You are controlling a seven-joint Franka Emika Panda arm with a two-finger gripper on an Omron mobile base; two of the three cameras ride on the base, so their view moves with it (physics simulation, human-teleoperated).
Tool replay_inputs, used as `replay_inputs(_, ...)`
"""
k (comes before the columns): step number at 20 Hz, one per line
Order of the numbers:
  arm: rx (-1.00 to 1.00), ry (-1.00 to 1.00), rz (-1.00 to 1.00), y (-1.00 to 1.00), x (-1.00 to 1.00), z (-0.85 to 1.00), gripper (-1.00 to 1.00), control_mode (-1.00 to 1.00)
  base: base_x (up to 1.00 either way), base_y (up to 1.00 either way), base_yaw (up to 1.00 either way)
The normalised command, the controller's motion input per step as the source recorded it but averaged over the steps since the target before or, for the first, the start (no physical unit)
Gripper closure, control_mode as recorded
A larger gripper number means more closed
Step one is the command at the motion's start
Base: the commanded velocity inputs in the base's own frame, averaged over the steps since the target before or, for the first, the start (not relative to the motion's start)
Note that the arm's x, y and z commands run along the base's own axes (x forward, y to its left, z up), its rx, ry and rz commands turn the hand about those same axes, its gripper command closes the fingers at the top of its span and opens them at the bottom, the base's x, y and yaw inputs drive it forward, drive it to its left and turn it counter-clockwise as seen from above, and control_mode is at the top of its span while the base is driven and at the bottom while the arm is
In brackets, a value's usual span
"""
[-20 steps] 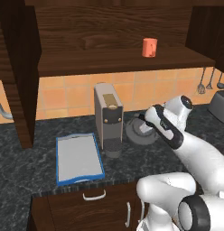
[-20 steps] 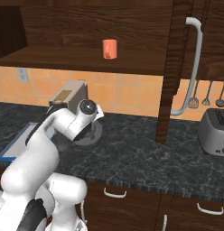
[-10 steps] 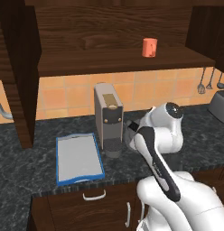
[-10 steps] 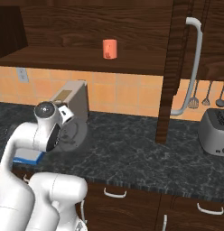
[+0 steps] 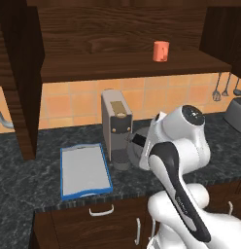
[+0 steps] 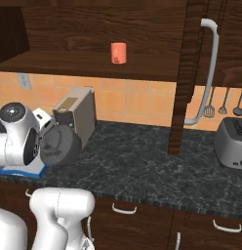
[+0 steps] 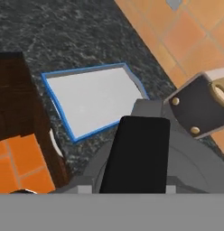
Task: Pick the kettle from the counter and place it on the tray. Then pick the mug from the cabinet and place it on the tray. Then close the cabinet doors.
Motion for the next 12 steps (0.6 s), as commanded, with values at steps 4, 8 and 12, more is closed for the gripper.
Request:
replay_inputs(4,0.11,0.12,0.00,0.60,0.16,0.00,1.00,-1.00,0.00,0.00,0.00)
replay_inputs(8,0.16,0.10,-0.02,0.82,0.43,-0.11,1.00,-1.00,0.00,0.00,0.00)
replay_inputs(12,0.18,0.01,-0.03,0.86,0.37,-0.39,1.00,-1.00,0.00,0.00,0.00)
